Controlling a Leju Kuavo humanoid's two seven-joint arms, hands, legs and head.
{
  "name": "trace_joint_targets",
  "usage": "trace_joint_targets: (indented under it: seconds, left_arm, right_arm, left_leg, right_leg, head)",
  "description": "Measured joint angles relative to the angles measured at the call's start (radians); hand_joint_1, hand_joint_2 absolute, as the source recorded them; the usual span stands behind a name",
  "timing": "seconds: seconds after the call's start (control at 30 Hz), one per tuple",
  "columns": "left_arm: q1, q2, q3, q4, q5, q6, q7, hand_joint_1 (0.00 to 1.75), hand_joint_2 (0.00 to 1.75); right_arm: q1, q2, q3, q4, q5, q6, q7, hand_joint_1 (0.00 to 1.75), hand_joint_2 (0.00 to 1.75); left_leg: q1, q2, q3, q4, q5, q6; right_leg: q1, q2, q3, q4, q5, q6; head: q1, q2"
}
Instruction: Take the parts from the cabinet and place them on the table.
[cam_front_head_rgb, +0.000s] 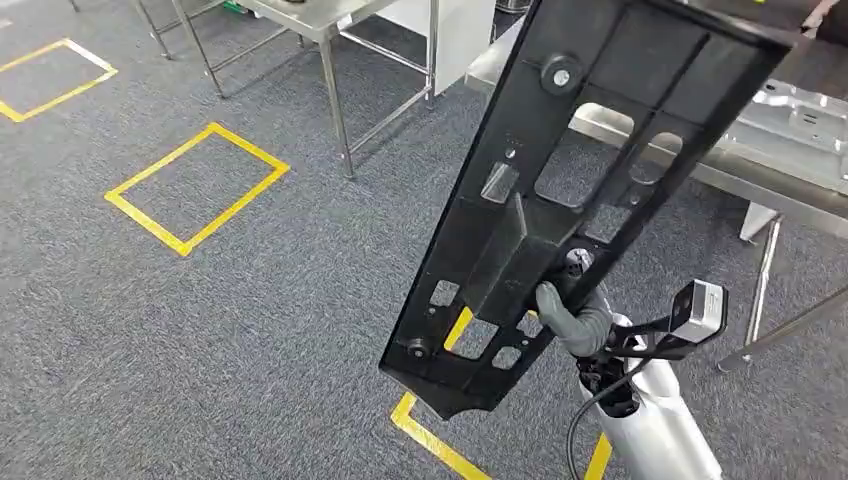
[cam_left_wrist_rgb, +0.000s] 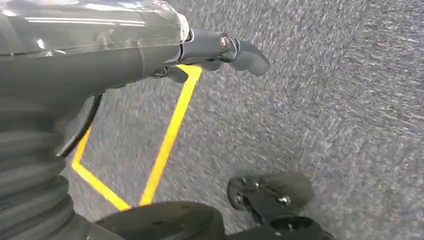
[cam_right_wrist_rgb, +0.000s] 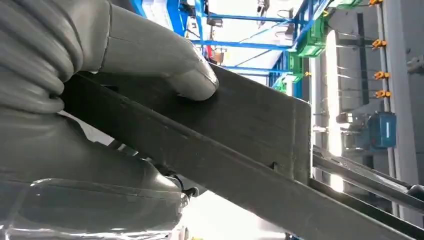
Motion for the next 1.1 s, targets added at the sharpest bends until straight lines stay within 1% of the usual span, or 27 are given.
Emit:
trace_joint_targets:
  seconds: [0.03,0.07,0.1,0.13,0.17,0.23,0.27,0.3,0.37,0.4,0.43,0.47,0.53,0.57,0.6,0.63,0.67,0.73,0.77,0.8,0.87,0.9,0.93,0.97,1.0,1.07,1.1]
  left_arm:
    - [-0.001,0.001,0.0,0.0,0.001,0.0,0.0,0.0,1.75]
    - [-0.001,0.0,0.0,0.0,0.003,0.0,-0.001,0.0,1.75]
    - [-0.002,-0.001,0.0,0.0,0.002,0.0,-0.001,0.0,1.75]
    - [-0.003,-0.001,0.0,0.0,0.002,0.0,-0.002,0.0,1.75]
    - [-0.001,-0.001,0.0,0.0,0.002,0.0,-0.002,0.0,1.75]
    - [0.006,0.0,0.0,0.0,0.002,0.002,0.0,0.0,1.75]
    - [0.007,0.0,0.0,0.0,0.002,0.003,0.0,0.0,1.75]
    - [0.007,0.0,0.0,0.0,0.002,0.003,0.002,0.0,1.75]
    - [0.006,0.0,0.0,0.0,0.002,0.003,0.002,0.0,1.75]
    - [0.006,0.0,0.0,0.0,0.002,0.003,0.002,0.0,1.75]
    - [0.006,0.0,0.0,0.0,0.001,0.003,0.002,0.0,1.75]
    - [0.006,0.0,0.0,0.0,0.001,0.003,0.002,0.0,1.75]
    - [0.005,0.0,0.0,0.0,-0.001,0.004,0.002,0.0,1.75]
    - [0.002,0.0,0.0,0.0,-0.002,0.005,0.002,0.0,1.75]
    - [0.0,0.0,0.0,0.0,-0.003,0.005,0.002,0.0,1.75]
    - [0.0,0.0,0.0,0.0,-0.004,0.005,0.002,0.0,1.75]
    - [0.001,0.0,0.0,0.0,-0.005,0.004,0.002,0.0,1.75]
    - [0.004,0.0,0.0,0.0,-0.011,0.003,0.005,0.0,1.75]
    - [0.002,0.0,0.0,0.0,-0.011,0.003,0.004,0.0,1.75]
    - [-0.001,0.0,0.0,0.0,-0.013,0.002,0.005,0.0,1.75]
    - [-0.002,0.0,0.0,0.0,-0.013,0.002,0.008,0.0,1.75]
    - [0.0,0.0,0.0,0.0,-0.013,0.002,0.008,0.0,1.75]
    - [0.003,0.003,0.0,0.0,-0.013,0.002,0.008,0.0,1.75]
    - [0.003,0.003,0.0,0.0,-0.013,0.003,0.008,0.0,1.75]
    - [0.002,0.003,0.0,0.0,-0.013,0.003,0.008,0.0,1.75]
    - [0.001,0.003,0.0,0.0,-0.014,0.003,0.008,0.0,1.75]
    - [0.0,0.0,-0.001,0.0,-0.014,0.003,0.008,0.0,1.75]
  right_arm:
    - [0.0,0.0,0.0,0.0,0.0,0.0,0.0,1.75,1.75]
    - [-0.002,0.0,0.0,0.0,0.0,0.0,0.0,1.75,1.75]
    - [-0.003,0.0,0.0,0.001,0.0,0.0,0.0,1.75,1.75]
    - [-0.01,0.004,0.0,0.002,-0.002,0.0,0.001,1.75,1.75]
    - [-0.017,0.007,0.001,0.005,-0.002,0.0,0.001,1.75,1.75]
    - [-0.018,0.011,0.002,0.01,-0.003,0.001,0.001,1.75,1.75]
    - [-0.016,0.011,0.002,0.011,-0.003,0.001,0.001,1.75,1.75]
    - [-0.014,0.011,0.002,0.015,-0.003,0.001,0.001,1.75,1.75]
    - [-0.015,0.011,0.002,0.016,-0.003,0.001,0.001,1.75,1.75]
    - [-0.017,0.011,0.002,0.016,-0.004,0.001,0.0,1.75,1.75]
    - [-0.02,0.011,0.002,0.016,-0.005,0.001,-0.001,1.75,1.75]
    - [-0.019,0.011,0.002,0.016,-0.006,0.001,-0.001,1.75,1.75]
    - [-0.018,0.011,0.002,0.016,-0.006,0.001,-0.002,1.75,1.75]
    - [-0.018,0.011,0.002,0.016,-0.006,0.0,-0.002,1.75,1.75]
    - [-0.017,0.011,0.002,0.016,-0.006,0.0,-0.001,1.75,1.75]
    - [-0.019,0.007,0.002,0.015,-0.007,-0.002,-0.001,1.75,1.75]
    - [-0.018,0.007,0.002,0.015,-0.007,-0.002,-0.001,1.75,1.75]
    - [-0.009,0.007,0.002,0.014,-0.007,-0.003,-0.002,1.75,1.75]
    - [-0.003,0.007,0.002,0.013,-0.007,-0.004,-0.002,1.75,1.75]
    - [0.003,0.007,0.002,0.013,-0.007,-0.005,-0.001,1.75,1.75]
    - [0.006,0.007,0.002,0.01,-0.007,-0.005,-0.001,1.75,1.75]
    - [0.006,0.007,0.002,0.008,-0.007,-0.005,-0.002,1.75,1.75]
    - [0.006,0.007,0.002,0.007,-0.008,-0.005,-0.002,1.75,1.75]
    - [0.006,0.007,0.002,0.006,-0.008,-0.005,-0.002,1.75,1.75]
    - [0.01,0.007,0.002,0.005,-0.008,-0.006,-0.002,1.75,1.75]
    - [0.022,0.007,0.0,-0.001,-0.008,-0.006,-0.002,1.75,1.75]
    - [0.025,0.007,-0.003,-0.006,-0.008,-0.007,-0.001,1.75,1.75]
  left_leg:
    - [-0.002,0.007,0.002,-0.002,0.002,0.006]
    - [0.008,0.018,0.007,-0.015,0.01,0.014]
    - [0.011,0.031,0.011,-0.028,0.017,0.017]
    - [0.008,0.042,0.015,-0.033,0.019,0.022]
    - [0.007,0.055,0.014,-0.033,0.018,0.024]
    - [0.005,0.084,0.014,-0.032,0.015,0.026]
    - [0.005,0.096,0.014,-0.032,0.014,0.026]
    - [0.006,0.11,0.015,-0.032,0.011,0.024]
    - [0.006,0.133,0.02,-0.028,0.005,0.017]
    - [0.004,0.142,0.023,-0.023,-0.001,0.011]
    - [-0.006,0.149,0.022,-0.014,-0.011,0.002]
    - [-0.006,0.158,0.025,-0.015,-0.013,-0.002]
    - [-0.006,0.18,0.032,-0.017,-0.017,-0.012]
    - [-0.005,0.191,0.036,-0.016,-0.022,-0.018]
    - [0.003,0.158,0.034,-0.004,-0.035,-0.024]
    - [0.004,0.107,0.015,0.039,-0.064,-0.026]
    - [0.006,0.081,-0.022,0.119,-0.106,-0.027]
    - [0.006,0.066,-0.106,0.282,-0.167,-0.03]
    - [0.006,0.066,-0.127,0.317,-0.166,-0.029]
    - [0.006,0.066,-0.124,0.299,-0.137,-0.027]
    - [0.006,0.055,-0.064,0.15,-0.039,-0.017]
    - [0.006,0.023,-0.029,0.063,0.006,-0.01]
    - [0.008,-0.034,-0.012,0.021,0.007,0.0]
    - [0.01,-0.031,-0.001,-0.005,0.001,0.0]
    - [0.004,-0.022,-0.004,0.001,0.0,0.0]
    - [0.003,-0.004,0.0,-0.007,0.004,0.01]
    - [0.013,0.012,0.005,-0.019,0.011,0.018]
  right_leg:
    - [-0.003,0.01,0.001,-0.006,0.004,0.009]
    - [0.005,0.015,0.0,-0.009,0.006,0.017]
    - [0.002,-0.028,0.001,-0.003,0.001,0.016]
    - [0.009,-0.089,-0.017,0.033,-0.028,0.021]
    - [0.005,-0.114,-0.053,0.103,-0.07,0.023]
    - [0.002,-0.126,-0.133,0.266,-0.133,0.029]
    - [0.0,-0.127,-0.148,0.295,-0.134,0.031]
    - [-0.002,-0.13,-0.137,0.271,-0.107,0.034]
    - [-0.005,-0.153,-0.048,0.108,-0.027,0.036]
    - [-0.004,-0.195,0.003,0.022,0.0,0.033]
    - [0.008,-0.219,0.013,-0.003,-0.011,0.024]
    - [0.006,-0.201,0.008,-0.001,-0.009,0.015]
    - [0.011,-0.178,0.004,0.002,-0.013,0.005]
    - [0.006,-0.166,0.006,-0.002,-0.01,-0.002]
    - [0.0,-0.153,0.011,-0.005,-0.007,-0.008]
    - [-0.002,-0.143,0.011,-0.006,-0.008,-0.013]
    - [-0.002,-0.134,0.011,-0.006,-0.008,-0.019]
    - [0.002,-0.107,0.011,-0.005,-0.009,-0.022]
    - [0.003,-0.094,0.012,-0.004,-0.009,-0.022]
    - [0.003,-0.079,0.014,-0.004,-0.01,-0.022]
    - [0.003,-0.049,0.02,-0.004,-0.011,-0.02]
    - [0.003,-0.036,0.022,-0.004,-0.012,-0.018]
    - [0.003,-0.026,0.019,-0.002,-0.012,-0.014]
    - [0.002,-0.01,0.011,0.002,-0.011,-0.005]
    - [-0.005,-0.002,0.006,-0.001,-0.008,0.004]
    - [-0.005,0.022,0.005,-0.008,-0.003,0.021]
    - [-0.006,0.003,0.005,-0.004,-0.006,0.022]
  head:
    - [0.0,0.0]
    - [0.0,0.0]
    - [0.0,0.0]
    - [0.001,0.0]
    - [0.0,0.0]
    - [0.0,0.0]
    - [0.0,0.0]
    - [0.0,0.0]
    - [0.0,0.0]
    - [0.0,0.0]
    - [0.0,0.0]
    - [0.0,0.0]
    - [0.0,0.0]
    - [0.0,0.0]
    - [0.0,0.0]
    - [0.0,0.0]
    - [0.0,0.0]
    - [0.0,0.0]
    - [0.0,0.0]
    - [0.0,0.0]
    - [0.0,0.0]
    - [0.0,0.0]
    - [0.0,0.0]
    - [0.0,0.0]
    - [0.0,0.0]
    - [0.0,0.0]
    - [0.0,0.0]
